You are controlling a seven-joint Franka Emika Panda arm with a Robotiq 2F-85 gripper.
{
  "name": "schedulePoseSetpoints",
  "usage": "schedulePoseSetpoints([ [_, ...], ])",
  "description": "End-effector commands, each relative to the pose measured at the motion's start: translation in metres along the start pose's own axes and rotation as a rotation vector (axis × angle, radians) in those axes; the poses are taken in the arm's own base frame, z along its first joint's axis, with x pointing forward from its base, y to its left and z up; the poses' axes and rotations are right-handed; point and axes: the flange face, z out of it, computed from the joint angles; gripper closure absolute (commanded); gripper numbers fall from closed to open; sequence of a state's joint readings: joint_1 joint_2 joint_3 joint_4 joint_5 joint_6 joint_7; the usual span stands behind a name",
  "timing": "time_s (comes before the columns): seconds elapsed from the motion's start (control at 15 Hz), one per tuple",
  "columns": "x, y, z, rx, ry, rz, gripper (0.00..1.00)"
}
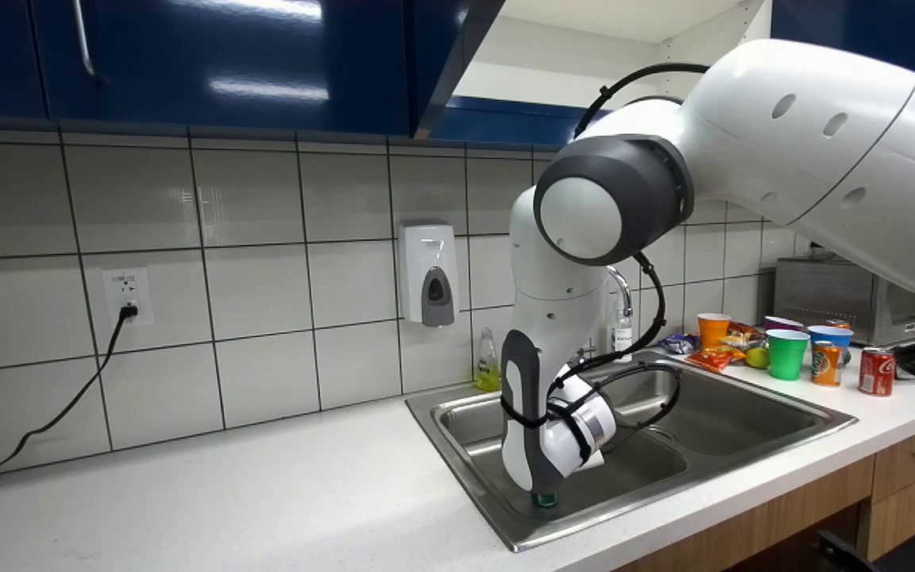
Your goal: Pick up the can from the sink and put it in the cabinet
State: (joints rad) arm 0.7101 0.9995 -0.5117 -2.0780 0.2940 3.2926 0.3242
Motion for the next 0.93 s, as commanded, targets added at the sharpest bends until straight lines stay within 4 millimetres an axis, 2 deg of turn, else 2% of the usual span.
schedulePoseSetpoints([
  [0.0,0.002,-0.002,0.000,-0.010,0.001,-0.005,0.60],
  [0.4,0.005,0.008,-0.005,-0.011,-0.039,-0.008,0.60],
  [0.87,0.019,0.028,-0.015,-0.036,-0.065,-0.003,0.60],
])
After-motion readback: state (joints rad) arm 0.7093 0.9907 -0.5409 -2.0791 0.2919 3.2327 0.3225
